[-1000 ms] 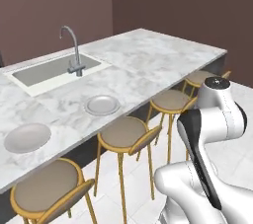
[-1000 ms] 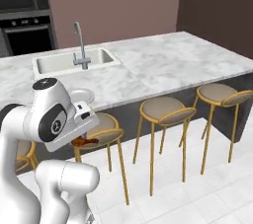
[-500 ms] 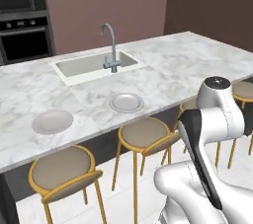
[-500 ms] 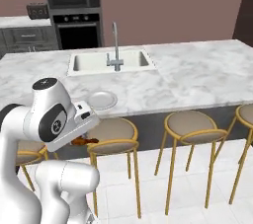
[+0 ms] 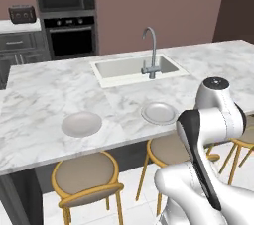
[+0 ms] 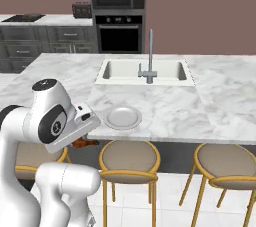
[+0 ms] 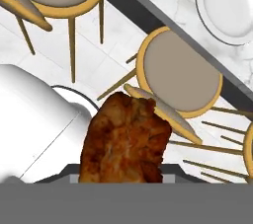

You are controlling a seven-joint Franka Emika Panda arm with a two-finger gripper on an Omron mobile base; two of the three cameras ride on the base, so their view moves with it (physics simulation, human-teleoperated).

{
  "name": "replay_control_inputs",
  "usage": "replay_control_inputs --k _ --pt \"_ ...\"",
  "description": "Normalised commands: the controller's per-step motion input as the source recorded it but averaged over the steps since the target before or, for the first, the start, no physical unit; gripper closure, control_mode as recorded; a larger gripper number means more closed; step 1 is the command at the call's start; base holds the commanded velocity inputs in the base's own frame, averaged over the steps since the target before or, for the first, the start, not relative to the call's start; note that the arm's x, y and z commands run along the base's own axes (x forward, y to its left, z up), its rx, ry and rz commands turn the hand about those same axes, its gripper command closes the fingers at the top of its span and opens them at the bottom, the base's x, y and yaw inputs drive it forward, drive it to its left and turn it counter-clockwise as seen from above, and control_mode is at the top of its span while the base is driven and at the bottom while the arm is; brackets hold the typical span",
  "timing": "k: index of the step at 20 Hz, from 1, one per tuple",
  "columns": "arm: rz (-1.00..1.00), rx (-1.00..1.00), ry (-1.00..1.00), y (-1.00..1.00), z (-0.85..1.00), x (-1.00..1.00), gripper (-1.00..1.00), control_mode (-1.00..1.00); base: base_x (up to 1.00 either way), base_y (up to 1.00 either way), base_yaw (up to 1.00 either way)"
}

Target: Take the chicken drumsticks from the pan and place one on each plate on the dining counter.

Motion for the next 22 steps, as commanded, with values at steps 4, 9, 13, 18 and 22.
replay_control_inputs --k 4,9,13,18,22 --pt "0.00 0.00 0.00 0.00 0.00 0.00 1.00 1.00 0.47 -0.38 0.33" --pt "0.14 0.05 -0.01 -0.31 -0.03 0.29 1.00 -1.00 0.08 -0.08 0.06" --pt "0.00 0.08 -0.01 -0.08 0.04 0.51 1.00 -1.00 0.00 0.00 0.00" --pt "-0.02 0.01 0.00 0.00 0.28 0.72 1.00 -1.00 0.00 0.00 0.00" --pt "0.00 0.00 0.07 0.00 0.38 0.75 1.00 -1.00 0.00 0.00 0.00"
